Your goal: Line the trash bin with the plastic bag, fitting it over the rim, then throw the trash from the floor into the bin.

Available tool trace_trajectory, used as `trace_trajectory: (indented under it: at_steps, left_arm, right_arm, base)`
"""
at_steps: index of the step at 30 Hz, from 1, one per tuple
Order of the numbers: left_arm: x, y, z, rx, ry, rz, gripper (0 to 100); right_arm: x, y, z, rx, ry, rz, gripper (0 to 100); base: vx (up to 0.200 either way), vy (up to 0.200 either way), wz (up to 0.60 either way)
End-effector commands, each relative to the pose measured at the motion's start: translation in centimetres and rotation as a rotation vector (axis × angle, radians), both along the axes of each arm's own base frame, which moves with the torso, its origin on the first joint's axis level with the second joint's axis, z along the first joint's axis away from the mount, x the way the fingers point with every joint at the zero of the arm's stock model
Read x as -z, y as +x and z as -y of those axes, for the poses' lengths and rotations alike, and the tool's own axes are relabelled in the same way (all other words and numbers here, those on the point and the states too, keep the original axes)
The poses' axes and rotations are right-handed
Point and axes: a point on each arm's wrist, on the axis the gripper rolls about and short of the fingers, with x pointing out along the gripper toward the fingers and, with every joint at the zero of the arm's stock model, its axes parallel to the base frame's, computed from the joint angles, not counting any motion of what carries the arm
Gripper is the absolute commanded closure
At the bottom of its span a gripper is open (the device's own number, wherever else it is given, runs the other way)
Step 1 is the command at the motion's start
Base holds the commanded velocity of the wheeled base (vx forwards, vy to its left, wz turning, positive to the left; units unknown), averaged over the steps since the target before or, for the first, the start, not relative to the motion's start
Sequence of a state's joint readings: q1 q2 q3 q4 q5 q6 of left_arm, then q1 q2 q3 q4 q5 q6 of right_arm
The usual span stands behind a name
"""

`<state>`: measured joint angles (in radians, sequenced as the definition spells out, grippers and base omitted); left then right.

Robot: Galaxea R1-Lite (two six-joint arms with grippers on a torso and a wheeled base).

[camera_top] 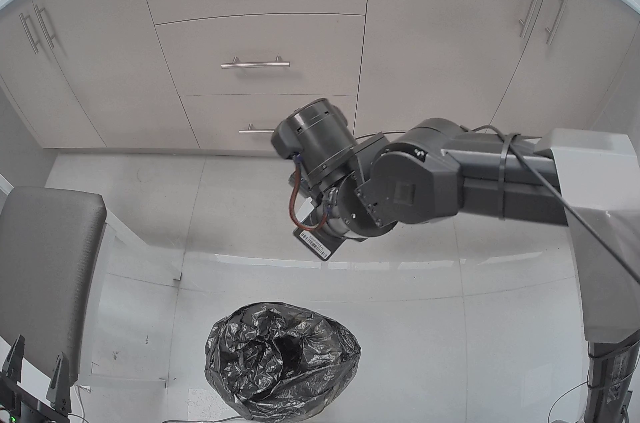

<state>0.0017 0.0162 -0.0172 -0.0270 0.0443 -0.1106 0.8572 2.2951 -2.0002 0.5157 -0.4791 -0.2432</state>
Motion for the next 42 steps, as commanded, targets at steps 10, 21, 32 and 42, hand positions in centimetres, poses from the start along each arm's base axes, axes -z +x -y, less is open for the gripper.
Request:
trace_trajectory:
  at_steps: [10, 21, 32, 42]
  left_arm:
    - [0.1, -0.1, 0.0, 0.000, -0.012, 0.015, 0]
    - [0.1, -0.1, 0.0, 0.010, -0.013, 0.014, 0]
    - [0.1, -0.1, 0.0, 0.008, -0.013, 0.014, 0]
    - [0.1, -0.1, 0.0, 0.003, -0.013, 0.015, 0]
  right_arm:
    - [6.6, 0.3, -2.5, -0.056, -0.054, -0.134, 100]
    - [13.5, 0.2, -4.0, -0.140, -0.075, -0.323, 100]
    - [13.5, -0.6, -4.6, -0.174, -0.064, -0.338, 100]
    - [13.3, -0.4, -4.4, -0.176, -0.069, -0.334, 100]
  base:
    - [-0.020, 0.000, 0.00]
    - [0.000, 0.036, 0.00]
    - [0.000, 0.200, 0.00]
    - [0.000, 0.040, 0.00]
